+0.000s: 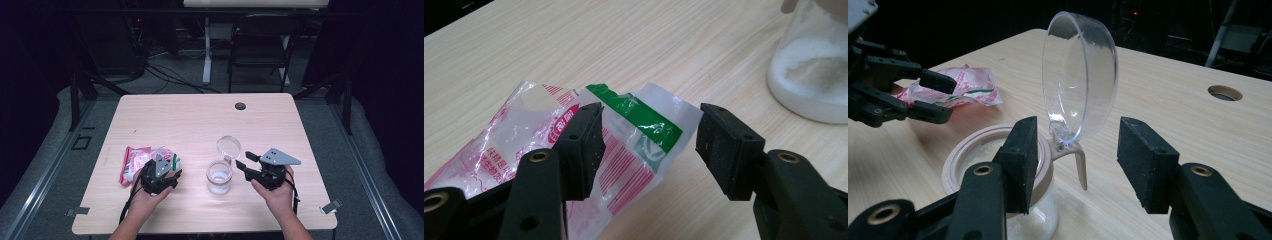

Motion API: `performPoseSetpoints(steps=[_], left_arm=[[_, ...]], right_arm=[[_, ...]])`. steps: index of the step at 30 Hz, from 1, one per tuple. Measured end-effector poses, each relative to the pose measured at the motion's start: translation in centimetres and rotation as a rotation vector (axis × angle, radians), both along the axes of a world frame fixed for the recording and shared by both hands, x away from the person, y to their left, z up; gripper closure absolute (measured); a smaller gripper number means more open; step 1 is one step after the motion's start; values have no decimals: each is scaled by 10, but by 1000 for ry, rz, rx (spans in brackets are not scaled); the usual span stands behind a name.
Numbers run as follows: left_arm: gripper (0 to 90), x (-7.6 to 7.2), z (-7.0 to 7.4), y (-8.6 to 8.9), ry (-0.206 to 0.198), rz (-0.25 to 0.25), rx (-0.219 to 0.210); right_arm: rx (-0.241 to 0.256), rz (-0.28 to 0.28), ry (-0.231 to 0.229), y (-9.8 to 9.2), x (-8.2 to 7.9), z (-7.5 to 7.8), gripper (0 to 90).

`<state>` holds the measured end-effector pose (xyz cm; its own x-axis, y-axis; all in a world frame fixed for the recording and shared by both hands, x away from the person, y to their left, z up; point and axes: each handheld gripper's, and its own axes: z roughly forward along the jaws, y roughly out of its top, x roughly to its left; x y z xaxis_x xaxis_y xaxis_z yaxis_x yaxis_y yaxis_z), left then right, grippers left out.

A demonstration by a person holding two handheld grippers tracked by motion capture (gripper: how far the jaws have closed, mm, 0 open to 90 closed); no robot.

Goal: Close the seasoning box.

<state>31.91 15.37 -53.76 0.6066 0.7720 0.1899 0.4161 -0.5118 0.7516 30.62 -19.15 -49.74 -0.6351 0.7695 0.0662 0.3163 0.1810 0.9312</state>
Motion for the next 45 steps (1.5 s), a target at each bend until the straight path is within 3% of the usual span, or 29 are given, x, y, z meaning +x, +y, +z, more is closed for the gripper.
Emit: performPoseSetpoints(steps=[11, 17, 23, 28, 35, 45], left_arm=[[529, 13, -7, -1, -23, 42, 57], [585, 16, -10, -6, -26, 36, 98], [630, 18, -11, -9, -31, 64, 118], [633, 20, -11, -7, -10, 69, 97], [689, 23, -13, -4, 21, 57, 57], [662, 24, -17, -2, 0, 78, 47]], right_arm=[[3, -37, 12, -8, -6, -2, 466], [-9, -40, 8, -11, -10, -4, 514], [-11, -53, -4, -13, -11, -6, 524], [-9, -58, 13, -14, -10, -8, 534], [-57, -47, 52, -14, -9, -10, 605], [-87, -61, 61, -14, -9, -11, 623]])
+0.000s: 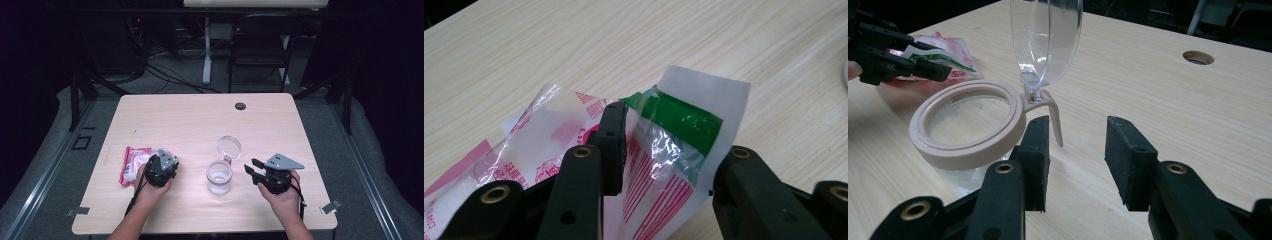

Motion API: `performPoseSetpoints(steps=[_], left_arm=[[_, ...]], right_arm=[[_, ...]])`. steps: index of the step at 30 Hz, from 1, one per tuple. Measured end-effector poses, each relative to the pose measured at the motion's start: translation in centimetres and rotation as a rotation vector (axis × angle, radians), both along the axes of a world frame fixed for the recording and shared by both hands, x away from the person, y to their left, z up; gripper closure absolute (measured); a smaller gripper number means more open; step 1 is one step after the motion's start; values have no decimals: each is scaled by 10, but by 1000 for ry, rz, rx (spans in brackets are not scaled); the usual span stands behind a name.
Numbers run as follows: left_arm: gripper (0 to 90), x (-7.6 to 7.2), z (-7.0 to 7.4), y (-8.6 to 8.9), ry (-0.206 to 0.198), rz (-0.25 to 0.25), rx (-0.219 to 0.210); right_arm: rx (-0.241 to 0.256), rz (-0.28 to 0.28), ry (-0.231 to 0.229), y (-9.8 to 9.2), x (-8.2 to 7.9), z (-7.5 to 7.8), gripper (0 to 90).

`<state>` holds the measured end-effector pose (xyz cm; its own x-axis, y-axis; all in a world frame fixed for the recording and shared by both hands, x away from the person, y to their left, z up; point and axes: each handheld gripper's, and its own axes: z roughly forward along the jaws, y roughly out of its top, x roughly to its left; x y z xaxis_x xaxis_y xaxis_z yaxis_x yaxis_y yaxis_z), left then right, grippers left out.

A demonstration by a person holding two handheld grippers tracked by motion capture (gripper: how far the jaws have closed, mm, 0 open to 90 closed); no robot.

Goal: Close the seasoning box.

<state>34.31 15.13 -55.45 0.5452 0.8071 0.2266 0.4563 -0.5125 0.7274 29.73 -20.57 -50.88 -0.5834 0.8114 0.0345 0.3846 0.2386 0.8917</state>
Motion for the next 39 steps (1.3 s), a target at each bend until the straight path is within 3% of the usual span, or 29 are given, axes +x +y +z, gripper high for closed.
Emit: performPoseSetpoints(steps=[7, 25, 39], left_arm=[[700, 4, 0, 9, 21, 25, -72], [860, 6, 6, 14, 3, 69, -48], [892, 7, 14, 27, -7, 66, -113]], right_arm=[[-22, 9, 7, 1, 0, -1, 629], [-22, -2, 6, 0, 2, -2, 629], [-19, -7, 7, -2, 2, -3, 619]])
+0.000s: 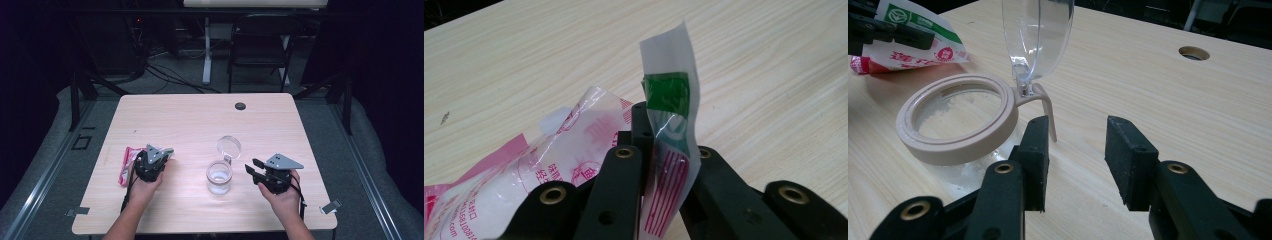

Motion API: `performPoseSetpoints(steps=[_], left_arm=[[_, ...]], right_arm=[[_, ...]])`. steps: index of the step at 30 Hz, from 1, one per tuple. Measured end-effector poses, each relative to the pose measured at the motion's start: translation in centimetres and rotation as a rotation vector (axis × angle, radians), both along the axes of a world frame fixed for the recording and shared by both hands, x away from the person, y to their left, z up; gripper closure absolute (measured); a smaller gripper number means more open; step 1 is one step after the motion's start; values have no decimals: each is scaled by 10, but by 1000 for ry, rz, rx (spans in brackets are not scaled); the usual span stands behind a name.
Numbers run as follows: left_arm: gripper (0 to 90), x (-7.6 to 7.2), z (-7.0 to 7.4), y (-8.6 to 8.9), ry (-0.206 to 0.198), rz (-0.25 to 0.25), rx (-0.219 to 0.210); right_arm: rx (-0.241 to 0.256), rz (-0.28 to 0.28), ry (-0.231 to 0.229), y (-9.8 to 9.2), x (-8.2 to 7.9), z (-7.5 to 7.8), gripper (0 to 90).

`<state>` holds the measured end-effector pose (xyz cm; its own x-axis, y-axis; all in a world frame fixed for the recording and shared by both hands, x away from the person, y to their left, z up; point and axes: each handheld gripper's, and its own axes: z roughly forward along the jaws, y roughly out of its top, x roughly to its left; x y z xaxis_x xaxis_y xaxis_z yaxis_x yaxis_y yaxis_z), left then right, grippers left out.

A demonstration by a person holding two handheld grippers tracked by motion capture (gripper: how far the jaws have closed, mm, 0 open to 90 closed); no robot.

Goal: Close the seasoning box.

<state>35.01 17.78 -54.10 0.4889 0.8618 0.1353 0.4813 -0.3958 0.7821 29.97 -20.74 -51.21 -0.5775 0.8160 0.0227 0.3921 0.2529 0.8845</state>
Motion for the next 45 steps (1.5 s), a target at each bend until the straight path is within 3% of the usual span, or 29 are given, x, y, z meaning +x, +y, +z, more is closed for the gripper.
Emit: performPoseSetpoints(steps=[21, 27, 37, 45], left_arm=[[894, -6, 18, 20, -11, 12, -81], [896, -7, 23, 29, -15, 21, -134], [897, -9, 33, 45, -32, 43, -176], [900, -12, 46, 60, -57, 67, -185]], right_arm=[[1, -2, 7, -1, 1, -2, 602], [3, -3, 9, -1, 1, -2, 600], [6, -1, 16, -1, 2, -3, 592], [4, -2, 21, -1, 3, -4, 588]])
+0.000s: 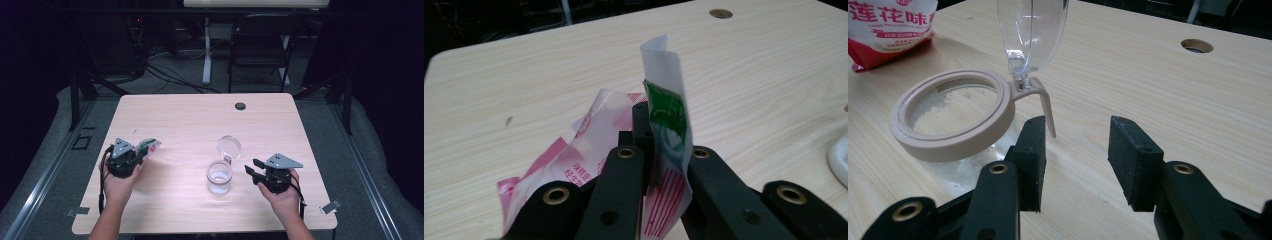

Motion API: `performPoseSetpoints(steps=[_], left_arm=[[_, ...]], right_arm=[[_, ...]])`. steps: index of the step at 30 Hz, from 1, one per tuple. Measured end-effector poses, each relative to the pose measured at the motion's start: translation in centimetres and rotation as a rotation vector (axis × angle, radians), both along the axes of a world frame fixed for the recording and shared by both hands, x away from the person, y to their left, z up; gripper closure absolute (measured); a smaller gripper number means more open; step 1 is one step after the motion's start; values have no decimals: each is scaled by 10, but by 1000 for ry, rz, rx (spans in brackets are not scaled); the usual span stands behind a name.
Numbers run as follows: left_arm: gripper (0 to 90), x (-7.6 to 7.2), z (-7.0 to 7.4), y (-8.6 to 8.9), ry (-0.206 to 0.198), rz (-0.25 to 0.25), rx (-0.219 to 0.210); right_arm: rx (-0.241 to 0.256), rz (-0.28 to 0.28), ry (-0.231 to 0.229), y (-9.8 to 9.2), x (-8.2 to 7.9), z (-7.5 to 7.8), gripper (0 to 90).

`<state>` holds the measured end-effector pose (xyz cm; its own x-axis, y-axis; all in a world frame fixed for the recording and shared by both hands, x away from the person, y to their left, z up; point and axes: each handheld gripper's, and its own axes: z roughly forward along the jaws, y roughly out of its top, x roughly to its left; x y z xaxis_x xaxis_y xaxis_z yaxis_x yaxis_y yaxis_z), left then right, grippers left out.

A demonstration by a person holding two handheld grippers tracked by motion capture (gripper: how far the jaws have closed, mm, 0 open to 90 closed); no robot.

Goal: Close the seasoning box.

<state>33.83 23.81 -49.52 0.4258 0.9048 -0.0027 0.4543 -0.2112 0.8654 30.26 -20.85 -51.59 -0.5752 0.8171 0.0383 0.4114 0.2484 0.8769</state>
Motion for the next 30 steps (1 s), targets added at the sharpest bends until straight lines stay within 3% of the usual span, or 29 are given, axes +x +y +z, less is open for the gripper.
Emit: performPoseSetpoints(steps=[9, 18, 30], left_arm=[[900, 0, 14, 22, -16, 34, -35], [900, 2, 37, 39, -40, 65, 18], [900, 10, 54, 43, -57, 70, 33]], right_arm=[[-5, -5, 0, 0, 0, -1, 580], [-3, -9, 0, -1, 1, -1, 576], [2, -15, 2, 0, 1, -1, 566]])
